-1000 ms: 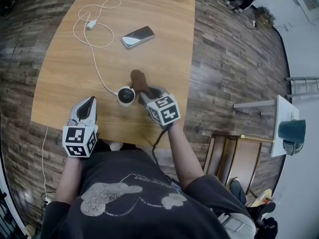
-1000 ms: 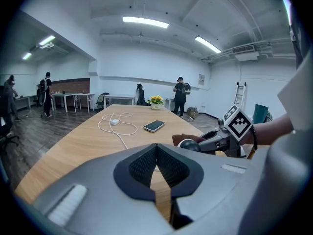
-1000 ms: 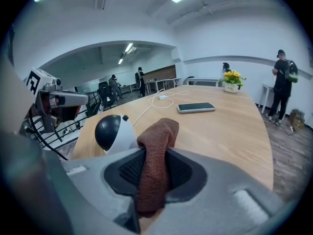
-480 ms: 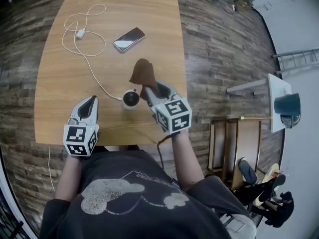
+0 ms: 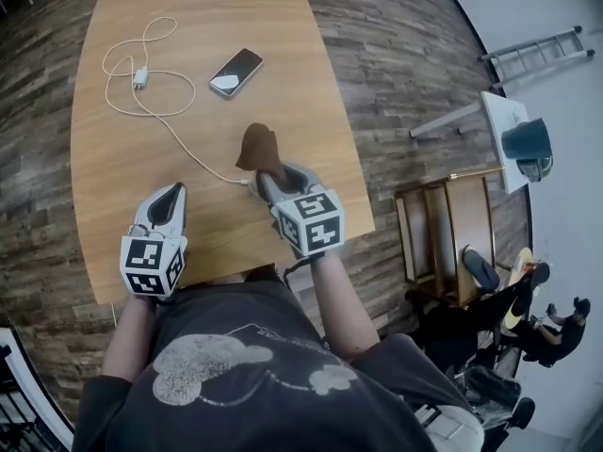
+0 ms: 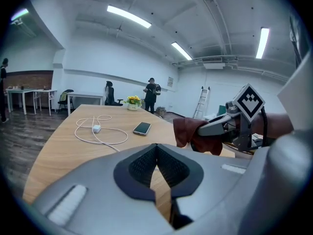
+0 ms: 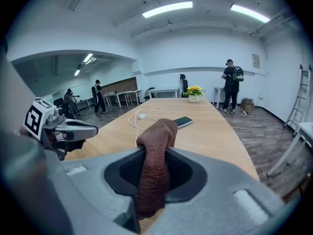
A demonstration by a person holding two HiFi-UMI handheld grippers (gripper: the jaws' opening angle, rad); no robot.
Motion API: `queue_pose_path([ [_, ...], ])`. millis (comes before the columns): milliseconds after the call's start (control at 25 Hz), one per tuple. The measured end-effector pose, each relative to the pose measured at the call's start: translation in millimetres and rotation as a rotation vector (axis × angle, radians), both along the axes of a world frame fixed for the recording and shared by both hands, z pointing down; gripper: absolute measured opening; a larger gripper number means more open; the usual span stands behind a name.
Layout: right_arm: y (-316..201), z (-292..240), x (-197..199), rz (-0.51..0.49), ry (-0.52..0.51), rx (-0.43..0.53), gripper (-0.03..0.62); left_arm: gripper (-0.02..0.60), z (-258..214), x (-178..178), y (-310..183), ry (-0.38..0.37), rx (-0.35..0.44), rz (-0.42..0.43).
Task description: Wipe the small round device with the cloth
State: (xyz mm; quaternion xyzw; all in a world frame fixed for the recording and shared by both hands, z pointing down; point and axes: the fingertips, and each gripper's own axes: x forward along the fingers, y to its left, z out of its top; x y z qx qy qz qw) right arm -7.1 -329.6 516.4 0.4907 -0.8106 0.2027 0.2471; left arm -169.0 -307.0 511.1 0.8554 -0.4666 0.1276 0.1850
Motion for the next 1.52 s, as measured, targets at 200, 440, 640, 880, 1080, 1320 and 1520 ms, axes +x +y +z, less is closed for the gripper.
queue_pose_path([
  [200,10,15,-16,0.109,0.024,-0.026,0.081,0.020,3,-15,7,0.007,-0.011,0.065],
  [440,19,35,-38,0.175,0.047,-0.063,0.081,0.019,7,-30,19,0.003,-0.018,0.133],
  [640,33,67,-41,0.246,0.067,-0.132,0.081,0.019,13,-48,28,-0.007,-0.028,0.150],
  [880,53,100,-36,0.295,0.069,-0.224,0.081,0.020,17,-66,32,-0.011,-0.036,0.125],
  [1080,54,101,-38,0.288,0.053,-0.225,0.081,0.018,18,-72,34,0.003,-0.037,0.101],
  [1320,59,78,-58,0.229,0.013,-0.146,0.081,0.019,21,-69,36,0.018,-0.043,0.115],
  [1520,66,53,-59,0.219,-0.029,-0.062,0.081,0.020,14,-44,39,-0.007,0.006,0.184],
])
